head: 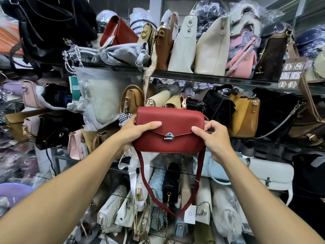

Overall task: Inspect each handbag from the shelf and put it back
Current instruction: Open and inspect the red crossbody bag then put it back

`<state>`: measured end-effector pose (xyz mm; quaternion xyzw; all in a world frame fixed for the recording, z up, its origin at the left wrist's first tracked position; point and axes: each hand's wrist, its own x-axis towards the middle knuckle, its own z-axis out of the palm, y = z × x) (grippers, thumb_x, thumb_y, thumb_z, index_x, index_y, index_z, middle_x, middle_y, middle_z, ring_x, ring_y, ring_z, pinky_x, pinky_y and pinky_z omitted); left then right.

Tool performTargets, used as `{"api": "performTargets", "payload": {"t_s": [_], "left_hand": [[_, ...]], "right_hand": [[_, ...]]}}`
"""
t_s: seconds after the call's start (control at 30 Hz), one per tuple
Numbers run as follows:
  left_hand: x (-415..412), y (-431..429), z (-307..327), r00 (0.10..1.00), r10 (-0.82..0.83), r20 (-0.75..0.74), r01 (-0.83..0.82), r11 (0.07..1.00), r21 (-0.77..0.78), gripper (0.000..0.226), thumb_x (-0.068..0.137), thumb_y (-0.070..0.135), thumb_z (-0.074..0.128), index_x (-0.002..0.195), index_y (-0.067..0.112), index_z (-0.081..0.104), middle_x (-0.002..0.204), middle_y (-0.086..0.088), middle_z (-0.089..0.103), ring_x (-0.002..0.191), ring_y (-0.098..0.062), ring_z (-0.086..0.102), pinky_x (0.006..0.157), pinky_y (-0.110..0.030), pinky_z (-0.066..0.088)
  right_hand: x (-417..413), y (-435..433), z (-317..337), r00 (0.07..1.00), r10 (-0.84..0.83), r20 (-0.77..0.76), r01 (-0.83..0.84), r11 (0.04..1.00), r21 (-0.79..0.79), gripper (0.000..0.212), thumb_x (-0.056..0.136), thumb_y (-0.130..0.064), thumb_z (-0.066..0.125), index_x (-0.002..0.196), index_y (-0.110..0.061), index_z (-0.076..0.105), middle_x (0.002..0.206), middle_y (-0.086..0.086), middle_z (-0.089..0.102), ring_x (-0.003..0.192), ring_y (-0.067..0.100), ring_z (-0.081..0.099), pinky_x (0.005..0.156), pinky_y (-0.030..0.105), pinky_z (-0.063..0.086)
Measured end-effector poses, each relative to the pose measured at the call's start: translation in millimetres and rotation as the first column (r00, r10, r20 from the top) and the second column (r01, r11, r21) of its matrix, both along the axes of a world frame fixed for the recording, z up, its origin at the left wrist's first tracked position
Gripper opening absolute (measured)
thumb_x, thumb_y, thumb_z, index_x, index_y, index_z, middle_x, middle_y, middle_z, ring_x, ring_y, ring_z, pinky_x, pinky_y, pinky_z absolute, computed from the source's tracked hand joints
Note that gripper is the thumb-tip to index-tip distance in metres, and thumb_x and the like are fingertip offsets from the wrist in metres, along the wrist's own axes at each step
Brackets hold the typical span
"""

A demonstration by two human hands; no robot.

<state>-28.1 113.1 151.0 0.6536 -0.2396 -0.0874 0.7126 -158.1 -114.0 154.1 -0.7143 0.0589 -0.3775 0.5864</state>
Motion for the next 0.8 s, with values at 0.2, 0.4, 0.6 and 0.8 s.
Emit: {"api": "performTargets", "payload": {"t_s": [0.2,0.4,0.6,0.8], "left_hand": [[1,-4,-4,0.994,0.097,0.05,-0.097,0.995,-0.004,0.099,0.035,0.046,0.102,0.123,0.023,0.064,0.112,0.002,0.076,0.103,-0.016,0.074,0.097,-0.041,0.057],[-1,-4,-4,0.965,0.218,0.145,-0.226,0.973,0.04,0.096,0.033,0.059,0.099,0.119,0.028,0.067,0.109,0.01,0.076,0.1,-0.009,0.073,0.097,-0.036,0.057],[-15,-4,3,0.903,0.331,0.272,-0.375,0.918,0.127,0.073,0.053,0.07,0.087,0.111,0.03,0.068,0.104,0.016,0.073,0.096,-0.001,0.066,0.076,-0.016,0.047],[-18,-1,6,0.878,0.396,0.27,-0.444,0.883,0.15,0.068,0.056,0.07,0.085,0.107,0.029,0.069,0.101,0.015,0.071,0.096,-0.004,0.065,0.072,-0.015,0.042]], "right_hand": [[-1,1,0,1.0,-0.009,0.024,0.009,1.0,0.006,0.042,0.086,0.006,0.075,0.066,-0.011,0.042,0.123,0.013,0.069,0.092,0.011,0.07,0.088,0.043,0.058],[2,1,0,0.998,-0.061,0.021,0.061,0.998,-0.022,0.039,0.087,0.002,0.077,0.068,-0.011,0.044,0.121,0.015,0.07,0.109,0.03,0.07,0.093,0.049,0.058],[6,-1,-2,0.989,-0.151,0.001,0.15,0.987,-0.059,0.038,0.08,-0.024,0.085,0.069,-0.019,0.049,0.099,0.007,0.074,0.09,0.031,0.07,0.085,0.058,0.058],[4,5,3,0.981,-0.194,0.014,0.194,0.979,-0.069,0.037,0.077,-0.028,0.088,0.073,-0.019,0.052,0.092,0.006,0.072,0.077,0.018,0.064,0.083,0.054,0.059]]}}
